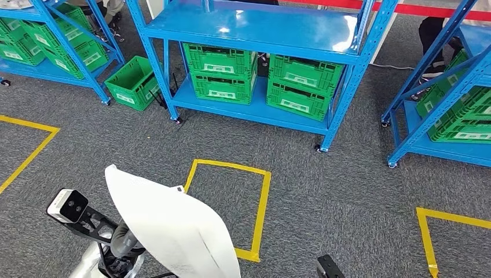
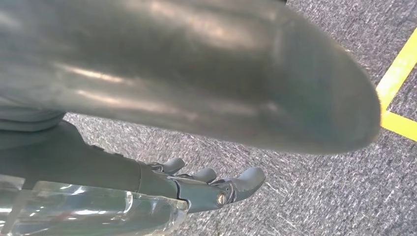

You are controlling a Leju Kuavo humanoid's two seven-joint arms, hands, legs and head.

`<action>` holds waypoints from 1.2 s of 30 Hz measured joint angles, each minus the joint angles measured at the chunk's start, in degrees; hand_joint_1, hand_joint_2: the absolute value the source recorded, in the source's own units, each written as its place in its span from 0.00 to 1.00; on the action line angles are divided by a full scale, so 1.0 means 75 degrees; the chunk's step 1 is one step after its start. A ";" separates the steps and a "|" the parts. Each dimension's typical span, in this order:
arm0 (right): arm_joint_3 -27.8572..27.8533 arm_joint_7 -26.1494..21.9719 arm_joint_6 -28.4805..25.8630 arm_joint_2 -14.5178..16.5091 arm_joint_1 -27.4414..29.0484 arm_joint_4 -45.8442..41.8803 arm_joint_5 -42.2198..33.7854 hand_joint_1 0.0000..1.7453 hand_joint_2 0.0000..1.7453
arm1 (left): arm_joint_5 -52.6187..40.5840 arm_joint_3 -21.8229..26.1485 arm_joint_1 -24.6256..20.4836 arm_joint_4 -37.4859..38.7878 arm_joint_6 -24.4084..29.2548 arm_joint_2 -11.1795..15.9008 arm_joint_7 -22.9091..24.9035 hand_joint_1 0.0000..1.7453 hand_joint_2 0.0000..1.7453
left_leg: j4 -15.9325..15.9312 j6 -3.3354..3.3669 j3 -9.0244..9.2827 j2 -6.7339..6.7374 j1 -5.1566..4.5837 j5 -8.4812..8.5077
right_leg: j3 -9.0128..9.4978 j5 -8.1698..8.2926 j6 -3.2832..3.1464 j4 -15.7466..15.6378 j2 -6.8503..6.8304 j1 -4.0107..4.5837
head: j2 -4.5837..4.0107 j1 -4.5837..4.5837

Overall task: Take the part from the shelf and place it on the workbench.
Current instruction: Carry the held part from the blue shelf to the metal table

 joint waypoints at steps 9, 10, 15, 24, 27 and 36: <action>-0.0012 0.0015 0.0000 0.0049 -0.0025 0.0017 0.0145 0.00 0.00 | -0.0005 -0.0006 -0.0054 0.0011 -0.0006 0.0014 -0.0029 1.00 1.00 | -0.1603 0.0213 0.0800 -0.0073 -0.0044 0.0787 | -0.0064 0.0054 0.0099 -0.0004 0.0058 0.0044 | 0.0000 0.0010; -0.0015 0.0018 0.0000 0.0044 -0.0028 0.0017 0.0166 0.00 0.00 | -0.0014 -0.0004 -0.0055 0.0007 -0.0007 0.0015 -0.0037 1.00 1.00 | -0.1645 0.0243 0.0800 -0.0066 -0.0049 0.0814 | -0.0077 0.0067 0.0136 -0.0018 0.0059 0.0039 | 0.0000 0.0007; -0.0031 0.0016 -0.0007 0.0031 -0.0042 0.0017 0.0221 0.00 0.00 | -0.0046 -0.0001 -0.0062 0.0002 -0.0008 0.0007 -0.0047 1.00 1.00 | -0.1859 0.0403 0.0847 -0.0007 -0.0011 0.0976 | -0.0780 -0.0605 0.0081 0.1413 0.0037 0.0042 | 0.0000 0.0034; -0.0028 0.0032 0.0098 -0.0022 -0.0044 0.0018 0.0370 0.00 0.00 | -0.0056 -0.0013 -0.0055 0.0005 -0.0023 0.0004 -0.0050 1.00 1.00 | -0.1598 0.0225 0.0680 -0.0081 -0.0062 0.0903 | -0.0032 -0.0078 0.0245 0.0096 0.0117 0.0022 | 0.0000 0.0028; -0.0028 0.0056 0.0120 -0.0004 -0.0042 0.0018 0.0441 0.00 0.00 | -0.0058 -0.0025 -0.0061 0.0005 -0.0034 0.0008 -0.0060 1.00 1.00 | -0.1452 0.0140 0.0603 -0.0091 -0.0031 0.0808 | -0.0056 -0.0036 0.0136 0.0084 0.0035 -0.0017 | 0.0000 0.0022; -0.0029 0.0069 0.0138 0.0022 -0.0048 0.0018 0.0533 0.00 0.00 | -0.0058 -0.0052 -0.0067 0.0006 -0.0030 0.0017 -0.0085 1.00 1.00 | -0.0685 0.0109 0.0314 0.0186 0.0008 0.0566 | -0.0046 -0.0034 0.0062 0.0076 -0.0369 0.0046 | 0.0000 0.0001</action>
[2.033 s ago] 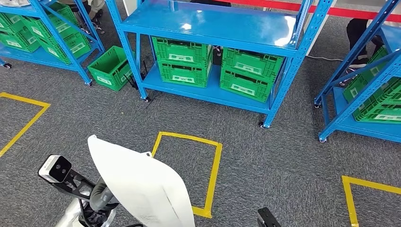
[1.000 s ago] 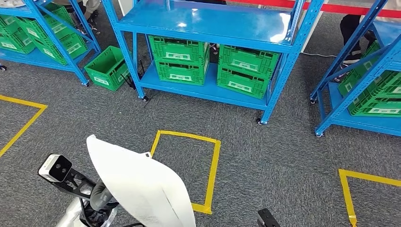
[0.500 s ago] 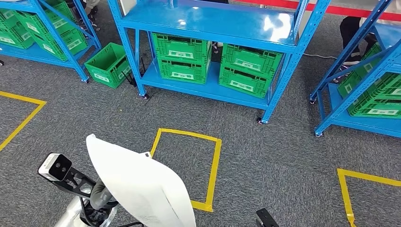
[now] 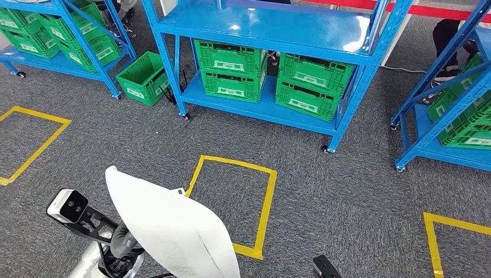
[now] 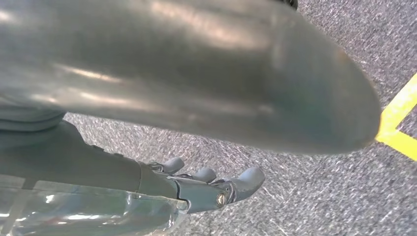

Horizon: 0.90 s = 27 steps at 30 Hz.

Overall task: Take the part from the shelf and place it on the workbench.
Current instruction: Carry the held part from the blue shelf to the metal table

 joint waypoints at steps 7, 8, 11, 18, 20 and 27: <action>-0.0003 0.0007 0.0025 0.0020 -0.0028 -0.0003 0.0086 0.00 0.00 | -0.0001 0.0000 -0.0033 -0.0009 0.0033 -0.0001 -0.0020 1.00 1.00 | -0.1024 0.0268 0.0405 -0.0039 -0.0078 0.0363 | -0.0134 -0.0184 0.0079 0.0253 -0.0143 0.0072 | 0.0000 0.0017; -0.0003 0.0007 0.0031 0.0020 -0.0032 -0.0003 0.0095 0.00 0.00 | -0.0005 0.0000 -0.0037 -0.0012 0.0042 -0.0007 -0.0022 1.00 1.00 | -0.1072 0.0302 0.0420 -0.0119 -0.0056 0.0408 | -0.0303 -0.0366 0.0056 0.0615 0.0010 0.0064 | 0.0000 0.0032; -0.0004 0.0031 0.0047 0.0006 0.0000 -0.0001 0.0109 0.00 0.00 | -0.0030 -0.0008 -0.0015 -0.0010 0.0050 -0.0014 -0.0022 1.00 1.00 | -0.1064 0.0339 0.0380 -0.0379 -0.0078 0.0440 | -0.0963 -0.0926 0.0001 0.2060 0.0286 0.0051 | 0.0000 0.0051; -0.0022 0.0066 0.0052 -0.0001 0.0007 0.0000 0.0109 0.00 0.00 | -0.0036 -0.0018 0.0023 -0.0007 0.0048 -0.0011 -0.0022 1.00 1.00 | -0.0877 0.0212 0.0280 -0.0959 -0.0108 0.0396 | -0.0003 -0.0106 0.0164 0.0061 0.0669 -0.0014 | 0.0000 0.0047; -0.0027 0.0069 0.0064 0.0014 -0.0004 -0.0002 0.0117 0.00 0.00 | -0.0036 -0.0019 0.0023 -0.0007 0.0047 -0.0009 -0.0023 1.00 1.00 | -0.0855 0.0157 0.0223 -0.1033 -0.0099 0.0403 | 0.0002 -0.0073 0.0068 0.0059 0.0558 -0.0008 | 0.0000 0.0044; -0.0064 0.0064 0.0099 0.0010 -0.0015 -0.0003 0.0163 0.00 0.00 | -0.0049 -0.0028 -0.0025 -0.0001 0.0044 -0.0008 -0.0024 1.00 1.00 | 0.1354 -0.0100 -0.0892 -0.0265 0.0002 -0.0543 | 0.0047 -0.0101 -0.0103 0.0035 0.0102 -0.0009 | 0.0000 -0.0013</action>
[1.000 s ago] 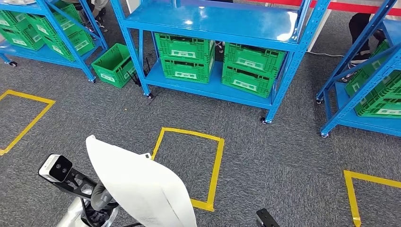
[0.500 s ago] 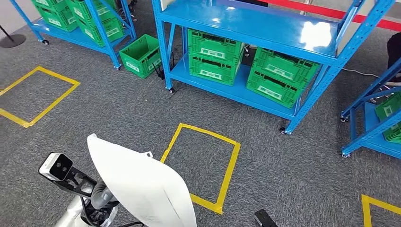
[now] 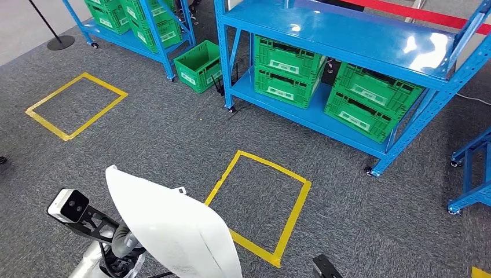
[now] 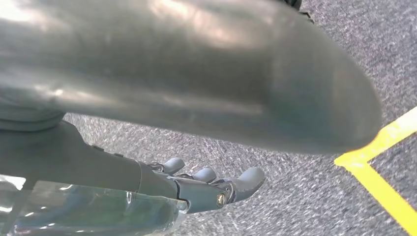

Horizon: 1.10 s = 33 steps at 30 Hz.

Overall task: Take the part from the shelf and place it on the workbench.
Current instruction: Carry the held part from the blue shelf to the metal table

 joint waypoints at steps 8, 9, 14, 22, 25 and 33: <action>-0.0042 0.0007 0.0025 0.0041 -0.0020 -0.0001 0.0072 0.00 0.00 | -0.0029 0.0001 -0.0075 -0.0009 0.0000 -0.0001 -0.0053 1.00 1.00 | -0.2191 0.0300 0.1036 0.0501 -0.0202 0.0941 | 0.0090 -0.0096 0.0091 -0.0028 -0.0612 0.0120 | 0.0000 0.0001; -0.0050 0.0008 0.0026 0.0042 -0.0024 -0.0001 0.0079 0.00 0.00 | -0.0036 0.0002 -0.0070 -0.0011 0.0001 -0.0001 -0.0062 1.00 1.00 | -0.2249 0.0321 0.1062 0.0408 -0.0183 0.0976 | 0.0100 -0.0121 0.0117 -0.0016 -0.0610 0.0117 | 0.0000 0.0004; -0.0085 0.0017 0.0035 0.0024 0.0006 0.0007 0.0136 0.00 0.00 | -0.0074 -0.0005 -0.0087 -0.0011 0.0009 -0.0032 -0.0079 1.00 1.00 | -0.2398 0.0428 0.1131 -0.0097 -0.0100 0.1104 | -0.0775 -0.0885 0.0054 0.1805 0.0164 0.0078 | 0.0000 0.0059; -0.0093 0.0037 0.0113 -0.0001 -0.0037 0.0012 0.0227 0.00 0.00 | -0.0140 -0.0031 -0.0062 -0.0001 0.0017 -0.0038 -0.0098 1.00 1.00 | -0.2155 0.0247 0.1006 -0.0847 -0.0093 0.1031 | -0.0157 0.0010 0.0295 0.0172 0.0672 -0.0048 | 0.0000 0.0058; -0.0100 0.0055 0.0153 0.0004 -0.0062 0.0011 0.0253 0.00 0.00 | -0.0159 -0.0035 -0.0065 -0.0002 0.0015 -0.0034 -0.0110 1.00 1.00 | -0.2038 0.0164 0.0907 -0.0830 -0.0077 0.0974 | -0.0129 0.0036 0.0145 0.0154 0.0477 -0.0061 | 0.0000 0.0040; -0.0126 0.0047 0.0165 -0.0044 -0.0032 0.0020 0.0255 0.00 0.00 | -0.0165 -0.0063 -0.0104 0.0012 0.0012 -0.0039 -0.0119 1.00 1.00 | -0.0615 0.0070 0.0192 0.0100 0.0000 0.0515 | -0.0079 -0.0034 -0.0038 0.0140 -0.0200 0.0054 | 0.0000 -0.0023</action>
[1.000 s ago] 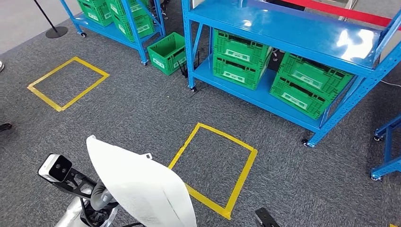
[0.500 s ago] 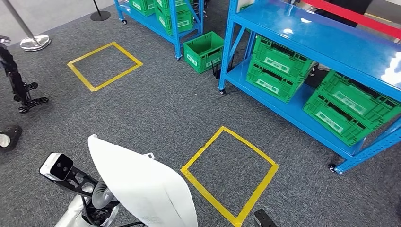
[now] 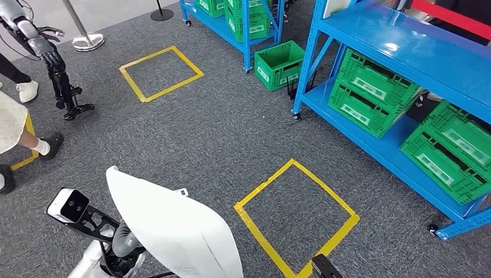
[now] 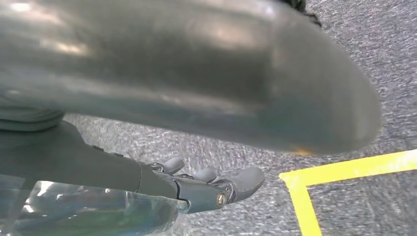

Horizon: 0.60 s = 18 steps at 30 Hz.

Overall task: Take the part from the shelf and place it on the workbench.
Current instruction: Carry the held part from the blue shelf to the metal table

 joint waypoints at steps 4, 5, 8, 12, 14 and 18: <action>-0.0015 -0.0030 0.0000 0.0022 -0.0006 0.0001 -0.0021 0.00 0.00 | 0.0005 -0.0009 -0.0085 0.0001 -0.0016 -0.0016 -0.0009 1.00 1.00 | -0.1448 0.0239 0.0755 0.0446 -0.0164 0.0398 | 0.0044 -0.0053 0.0059 -0.0020 -0.0289 0.0058 | 0.0000 0.0030; -0.0020 -0.0034 0.0000 0.0026 -0.0008 0.0001 -0.0029 0.00 0.00 | 0.0007 -0.0015 -0.0101 0.0002 -0.0021 -0.0017 -0.0013 1.00 1.00 | -0.1466 0.0258 0.0752 0.0374 -0.0177 0.0405 | 0.0064 -0.0061 0.0090 -0.0040 -0.0368 0.0064 | 0.0000 0.0035; -0.0039 -0.0047 0.0000 0.0032 -0.0022 -0.0001 -0.0044 0.00 0.00 | 0.0014 -0.0036 -0.0147 0.0005 -0.0039 -0.0034 -0.0019 1.00 1.00 | -0.1700 0.0338 0.0891 0.0109 -0.0111 0.0538 | 0.0018 -0.0194 0.0159 0.0131 -0.0144 0.0040 | 0.0000 0.0045; -0.0071 -0.0050 0.0000 -0.0012 0.0029 0.0021 -0.0051 0.00 0.00 | 0.0020 -0.0069 -0.0215 0.0060 -0.0058 -0.0088 -0.0020 1.00 1.00 | -0.1793 0.0365 0.0948 -0.0280 -0.0075 0.0602 | -0.0871 -0.0857 0.0143 0.1880 0.0420 -0.0009 | 0.0000 0.0097; -0.0083 -0.0050 0.0000 -0.0027 0.0059 0.0034 -0.0052 0.00 0.00 | 0.0020 -0.0082 -0.0215 0.0097 -0.0061 -0.0090 -0.0020 1.00 1.00 | -0.1774 0.0349 0.0948 -0.0504 -0.0063 0.0593 | -0.0974 -0.0744 0.0280 0.1929 0.0439 -0.0050 | 0.0000 0.0096; -0.0131 -0.0072 0.0000 -0.0027 0.0063 0.0048 -0.0052 0.00 0.00 | 0.0034 -0.0103 -0.0230 0.0130 -0.0074 -0.0093 -0.0033 1.00 1.00 | -0.1601 0.0188 0.0899 -0.0885 -0.0028 0.0492 | -0.0169 0.0056 0.0483 0.0115 0.0751 -0.0162 | 0.0000 0.0108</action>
